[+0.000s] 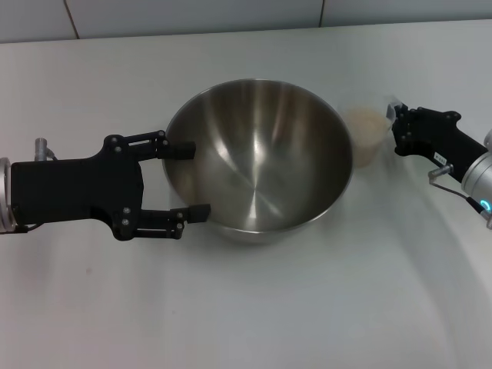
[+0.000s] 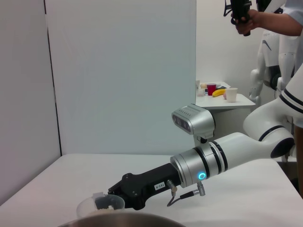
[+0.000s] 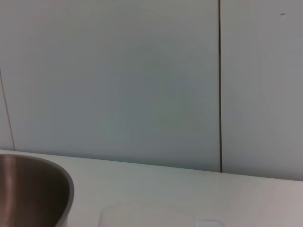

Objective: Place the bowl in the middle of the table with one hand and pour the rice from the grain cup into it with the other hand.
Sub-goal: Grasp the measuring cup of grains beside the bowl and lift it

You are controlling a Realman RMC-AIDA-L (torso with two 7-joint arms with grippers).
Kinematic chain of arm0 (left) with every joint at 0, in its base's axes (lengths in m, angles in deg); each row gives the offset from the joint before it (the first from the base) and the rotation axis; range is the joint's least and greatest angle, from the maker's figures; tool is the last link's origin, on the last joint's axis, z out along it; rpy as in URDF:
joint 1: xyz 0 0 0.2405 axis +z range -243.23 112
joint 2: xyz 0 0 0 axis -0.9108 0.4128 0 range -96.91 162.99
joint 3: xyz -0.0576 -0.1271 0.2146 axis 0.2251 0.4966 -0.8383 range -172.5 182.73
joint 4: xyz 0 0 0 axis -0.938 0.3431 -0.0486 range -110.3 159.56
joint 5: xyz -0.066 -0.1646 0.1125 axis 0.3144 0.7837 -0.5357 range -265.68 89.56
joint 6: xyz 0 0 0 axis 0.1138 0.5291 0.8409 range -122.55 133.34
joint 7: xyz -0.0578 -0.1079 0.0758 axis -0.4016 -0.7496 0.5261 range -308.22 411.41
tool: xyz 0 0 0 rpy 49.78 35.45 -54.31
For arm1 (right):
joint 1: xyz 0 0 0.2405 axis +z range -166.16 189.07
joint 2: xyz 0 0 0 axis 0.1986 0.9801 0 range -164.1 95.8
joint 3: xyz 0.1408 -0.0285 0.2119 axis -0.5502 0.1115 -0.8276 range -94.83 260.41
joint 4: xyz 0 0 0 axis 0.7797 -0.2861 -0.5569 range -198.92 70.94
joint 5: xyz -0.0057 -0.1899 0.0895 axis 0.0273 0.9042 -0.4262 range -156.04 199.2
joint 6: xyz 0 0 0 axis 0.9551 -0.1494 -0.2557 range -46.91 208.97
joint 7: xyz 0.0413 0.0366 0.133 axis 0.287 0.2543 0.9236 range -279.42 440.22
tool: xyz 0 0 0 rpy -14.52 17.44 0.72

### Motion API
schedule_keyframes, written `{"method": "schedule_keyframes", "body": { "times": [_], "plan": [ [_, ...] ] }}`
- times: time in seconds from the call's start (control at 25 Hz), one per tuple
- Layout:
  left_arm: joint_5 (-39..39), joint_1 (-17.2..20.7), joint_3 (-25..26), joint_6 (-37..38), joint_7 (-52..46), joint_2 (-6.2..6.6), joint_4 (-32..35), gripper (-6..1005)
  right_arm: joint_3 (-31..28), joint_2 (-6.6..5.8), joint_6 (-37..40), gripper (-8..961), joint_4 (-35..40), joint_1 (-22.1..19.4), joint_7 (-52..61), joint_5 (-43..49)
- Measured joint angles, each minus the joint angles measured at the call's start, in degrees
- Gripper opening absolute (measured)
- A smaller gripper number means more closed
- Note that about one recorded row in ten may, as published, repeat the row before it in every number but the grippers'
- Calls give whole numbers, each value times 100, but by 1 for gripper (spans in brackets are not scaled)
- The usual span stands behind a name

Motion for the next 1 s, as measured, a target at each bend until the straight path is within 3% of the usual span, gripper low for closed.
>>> {"method": "schedule_keyframes", "body": {
  "times": [0.4, 0.68, 1.0],
  "plan": [
    [42, 46, 8, -28, 68, -9, -82, 829, 0, 4, 121, 10, 1, -74, 0, -262],
    [93, 44, 436, -11, 288, -39, -394, 828, -1, -15, 1271, 10, 42, -360, 0, -670],
    [119, 66, 445, 95, 304, -20, -444, 828, 6, -33, 2238, 10, 225, -460, 0, -687]
  ]
}}
